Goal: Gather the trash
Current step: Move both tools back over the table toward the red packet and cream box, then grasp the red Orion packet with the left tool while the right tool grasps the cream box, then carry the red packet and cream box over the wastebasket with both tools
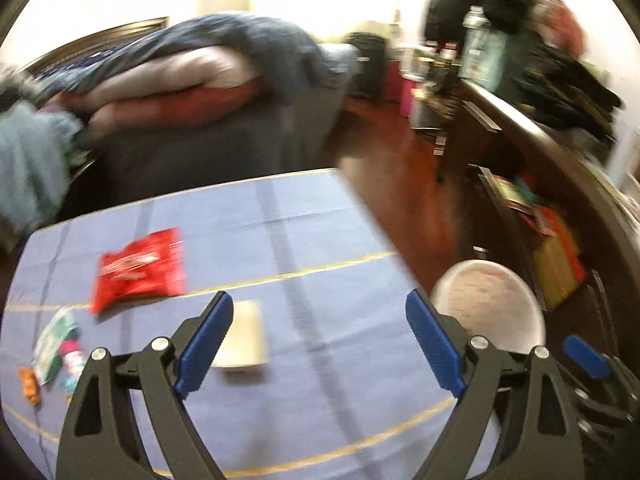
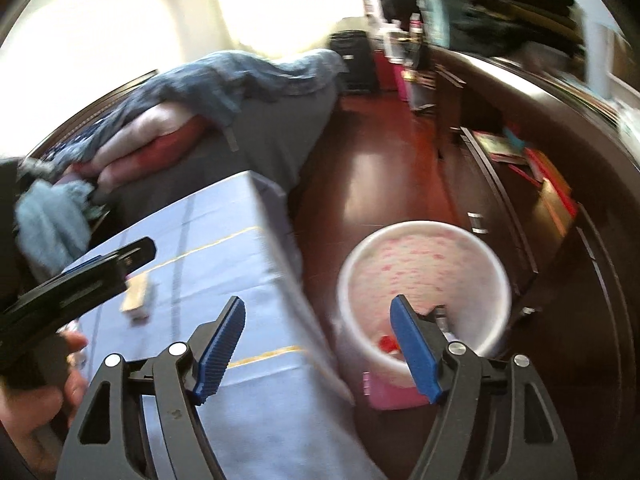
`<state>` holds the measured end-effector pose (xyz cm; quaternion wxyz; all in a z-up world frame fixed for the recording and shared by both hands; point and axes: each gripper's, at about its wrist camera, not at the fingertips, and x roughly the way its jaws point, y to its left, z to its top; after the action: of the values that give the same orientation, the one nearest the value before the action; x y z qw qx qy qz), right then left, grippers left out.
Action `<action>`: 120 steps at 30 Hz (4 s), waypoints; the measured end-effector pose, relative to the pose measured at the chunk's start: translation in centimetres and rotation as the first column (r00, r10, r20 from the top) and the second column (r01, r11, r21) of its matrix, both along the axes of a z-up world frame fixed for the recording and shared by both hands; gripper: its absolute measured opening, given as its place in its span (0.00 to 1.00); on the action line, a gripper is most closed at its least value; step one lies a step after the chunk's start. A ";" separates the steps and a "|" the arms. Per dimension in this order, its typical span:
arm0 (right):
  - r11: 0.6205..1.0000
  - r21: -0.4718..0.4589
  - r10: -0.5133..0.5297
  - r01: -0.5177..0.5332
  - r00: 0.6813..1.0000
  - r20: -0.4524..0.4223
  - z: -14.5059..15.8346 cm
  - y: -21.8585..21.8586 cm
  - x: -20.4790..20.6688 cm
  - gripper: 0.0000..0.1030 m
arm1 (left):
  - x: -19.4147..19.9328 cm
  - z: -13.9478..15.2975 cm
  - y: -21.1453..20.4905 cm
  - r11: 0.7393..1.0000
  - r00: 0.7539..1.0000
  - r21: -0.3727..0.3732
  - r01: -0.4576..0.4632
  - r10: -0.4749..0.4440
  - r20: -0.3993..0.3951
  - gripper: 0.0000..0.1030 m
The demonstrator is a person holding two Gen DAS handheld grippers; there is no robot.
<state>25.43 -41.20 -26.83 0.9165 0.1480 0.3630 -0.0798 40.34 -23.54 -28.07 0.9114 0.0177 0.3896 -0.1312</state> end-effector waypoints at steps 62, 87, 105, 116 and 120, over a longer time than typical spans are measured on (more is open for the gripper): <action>0.941 -0.100 0.311 -0.325 0.941 -0.133 -4.2 18.5 10.8 0.39 | 8.7 -1.1 16.9 0.968 0.968 -0.018 -0.251 0.251 0.003 0.24; 0.991 -0.033 0.124 -0.126 0.991 -0.043 -0.3 6.9 1.7 0.40 | -1.0 3.8 4.6 0.999 0.997 -0.045 0.002 0.001 0.077 0.25; 0.982 -0.005 -0.188 0.188 0.982 -0.010 -0.4 -6.7 -3.3 0.40 | -3.9 3.7 -10.4 0.960 0.956 0.004 0.280 -0.280 0.089 0.25; 0.963 -0.015 -0.268 0.268 0.963 -0.036 -2.6 -11.4 -2.8 0.40 | -3.1 0.7 -16.6 0.926 0.926 0.018 0.376 -0.377 0.026 0.25; 0.961 -0.022 -0.278 0.277 0.959 -0.055 -3.8 -12.4 -1.9 0.40 | -2.6 -0.7 -18.3 0.914 0.915 0.029 0.404 -0.404 0.008 0.25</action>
<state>23.57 -53.61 -30.63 0.8863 0.1889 0.3645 -0.2143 37.75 -41.87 -28.77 0.8672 0.1106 0.3728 -0.3112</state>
